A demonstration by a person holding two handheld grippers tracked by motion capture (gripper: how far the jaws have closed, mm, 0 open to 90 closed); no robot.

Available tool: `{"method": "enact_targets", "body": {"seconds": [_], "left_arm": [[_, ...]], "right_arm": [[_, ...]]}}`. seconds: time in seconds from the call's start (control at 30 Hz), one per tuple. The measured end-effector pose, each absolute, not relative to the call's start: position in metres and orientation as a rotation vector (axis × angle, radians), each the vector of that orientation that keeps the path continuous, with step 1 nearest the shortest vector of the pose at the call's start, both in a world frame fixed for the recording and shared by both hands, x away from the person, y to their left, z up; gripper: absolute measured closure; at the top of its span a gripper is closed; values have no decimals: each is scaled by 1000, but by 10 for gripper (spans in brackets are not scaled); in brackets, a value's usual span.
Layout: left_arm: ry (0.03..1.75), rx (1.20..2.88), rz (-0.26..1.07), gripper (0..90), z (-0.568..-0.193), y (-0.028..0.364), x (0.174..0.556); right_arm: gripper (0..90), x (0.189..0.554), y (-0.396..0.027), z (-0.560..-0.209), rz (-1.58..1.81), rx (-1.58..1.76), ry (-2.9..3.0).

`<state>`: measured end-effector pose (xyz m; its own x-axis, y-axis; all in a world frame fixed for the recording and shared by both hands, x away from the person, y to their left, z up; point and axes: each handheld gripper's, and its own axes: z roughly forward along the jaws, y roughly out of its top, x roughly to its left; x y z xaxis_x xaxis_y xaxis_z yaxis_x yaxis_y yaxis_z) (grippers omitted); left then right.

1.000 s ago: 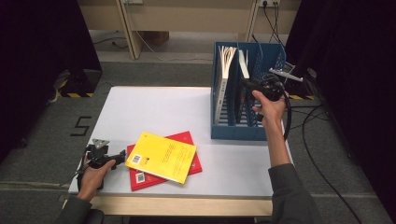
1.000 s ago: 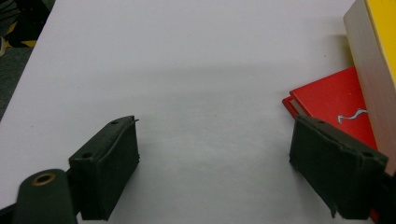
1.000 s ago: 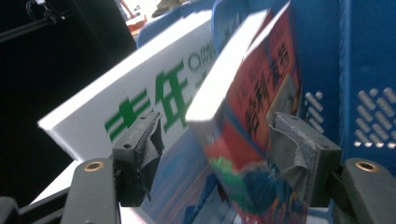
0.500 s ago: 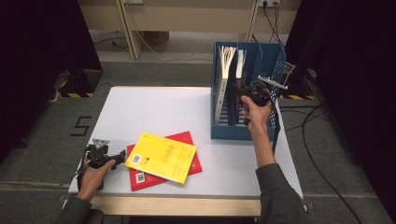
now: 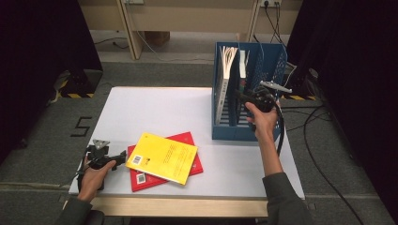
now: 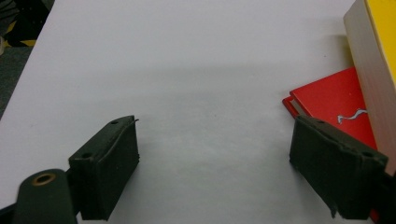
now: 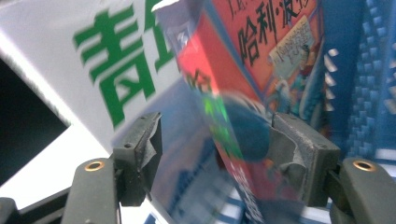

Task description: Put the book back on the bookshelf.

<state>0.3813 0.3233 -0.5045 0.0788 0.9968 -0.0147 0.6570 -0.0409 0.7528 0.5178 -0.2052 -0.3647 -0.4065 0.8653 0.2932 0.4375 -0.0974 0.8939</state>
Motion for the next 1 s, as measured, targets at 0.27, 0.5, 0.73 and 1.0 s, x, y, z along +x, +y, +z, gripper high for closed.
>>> {"method": "enact_targets", "body": {"seconds": [0.27, 0.5, 0.73, 1.0], "left_arm": [[1641, 1766, 729, 145, -504, 323, 381], [1642, 1760, 725, 146, -504, 323, 381], [1640, 1759, 719, 146, -504, 324, 381], [1639, 1756, 713, 147, -504, 324, 381]], "right_arm": [[322, 480, -215, -371, 1397, 1249, 1820], [264, 456, -210, -380, 1353, 1235, 1915], [192, 438, -201, -394, 1401, 1233, 1969], [157, 426, -187, -413, 1463, 1212, 2075]]}}
